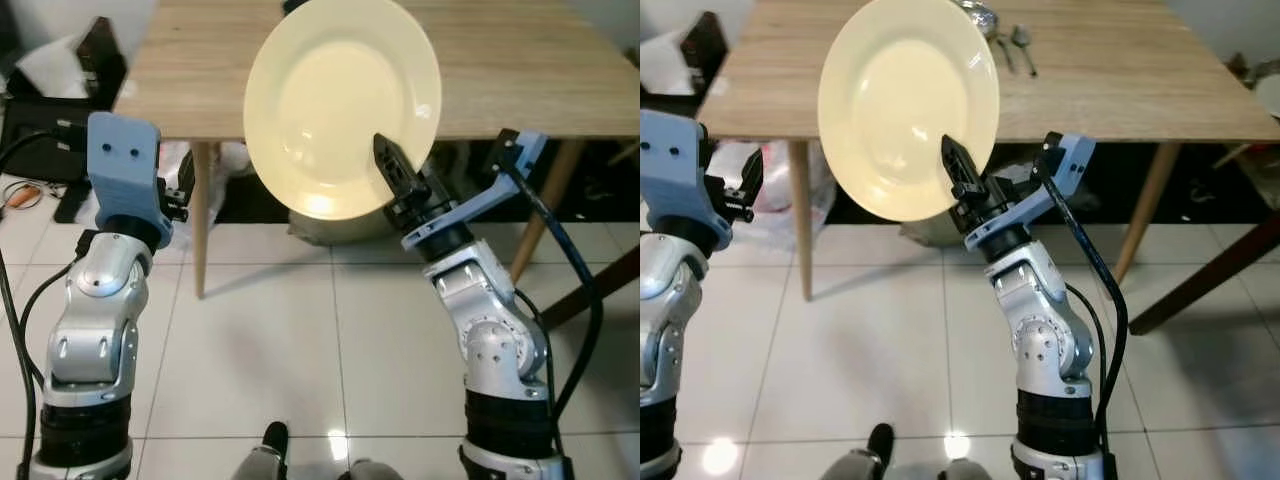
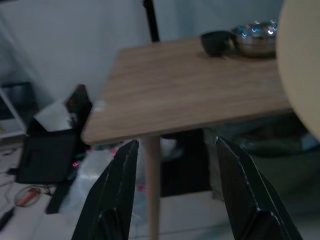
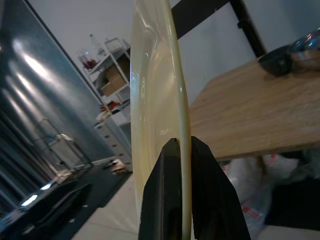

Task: Setting the table

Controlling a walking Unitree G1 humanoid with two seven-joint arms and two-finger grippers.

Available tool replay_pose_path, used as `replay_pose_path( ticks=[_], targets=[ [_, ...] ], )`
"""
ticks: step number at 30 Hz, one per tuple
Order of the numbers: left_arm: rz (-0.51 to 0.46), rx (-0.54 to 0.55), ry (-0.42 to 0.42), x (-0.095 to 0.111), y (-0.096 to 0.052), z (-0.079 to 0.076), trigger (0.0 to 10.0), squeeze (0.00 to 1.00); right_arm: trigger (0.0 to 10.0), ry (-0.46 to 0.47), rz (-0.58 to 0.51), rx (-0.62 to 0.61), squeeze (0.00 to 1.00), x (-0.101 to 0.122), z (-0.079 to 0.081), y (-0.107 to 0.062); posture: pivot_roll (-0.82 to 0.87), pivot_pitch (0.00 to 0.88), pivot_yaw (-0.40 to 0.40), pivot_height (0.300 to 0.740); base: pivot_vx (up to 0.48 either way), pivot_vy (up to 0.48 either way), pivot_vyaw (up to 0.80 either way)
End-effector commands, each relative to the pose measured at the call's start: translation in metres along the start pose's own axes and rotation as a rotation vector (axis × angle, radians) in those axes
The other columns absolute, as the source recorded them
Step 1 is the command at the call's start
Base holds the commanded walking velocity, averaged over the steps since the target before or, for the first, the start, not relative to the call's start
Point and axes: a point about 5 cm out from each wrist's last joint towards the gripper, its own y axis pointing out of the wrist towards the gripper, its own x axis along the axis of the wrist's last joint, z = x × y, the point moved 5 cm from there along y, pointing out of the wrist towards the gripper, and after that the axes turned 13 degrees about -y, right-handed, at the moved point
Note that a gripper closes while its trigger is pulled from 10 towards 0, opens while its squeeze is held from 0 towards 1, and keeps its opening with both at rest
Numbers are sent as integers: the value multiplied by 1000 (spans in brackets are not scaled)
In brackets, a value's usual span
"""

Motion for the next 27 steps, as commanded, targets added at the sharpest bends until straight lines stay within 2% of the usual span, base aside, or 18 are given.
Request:
replay_pose_path(
  ticks=[1, 5, 27],
  targets=[
    [23, 43, 25, -6, -1, 10, 10000, 0, 10000, 13, -4, 3, 0, -1, 4, 1, -60, 78, 18, 740, 442, 0, 0],
    [28, 70, 27, -8, 2, 14, 10000, 0, 10000, 14, 2, -26, 0, -4, -2, 0, -61, 78, 19, 740, 445, 0, 0],
    [36, 57, 38, -10, 1, 11, 10000, 0, 10000, 16, -1, -20, 0, -3, 0, -1, -64, 95, 19, 740, 450, 0, 0]
  ],
)
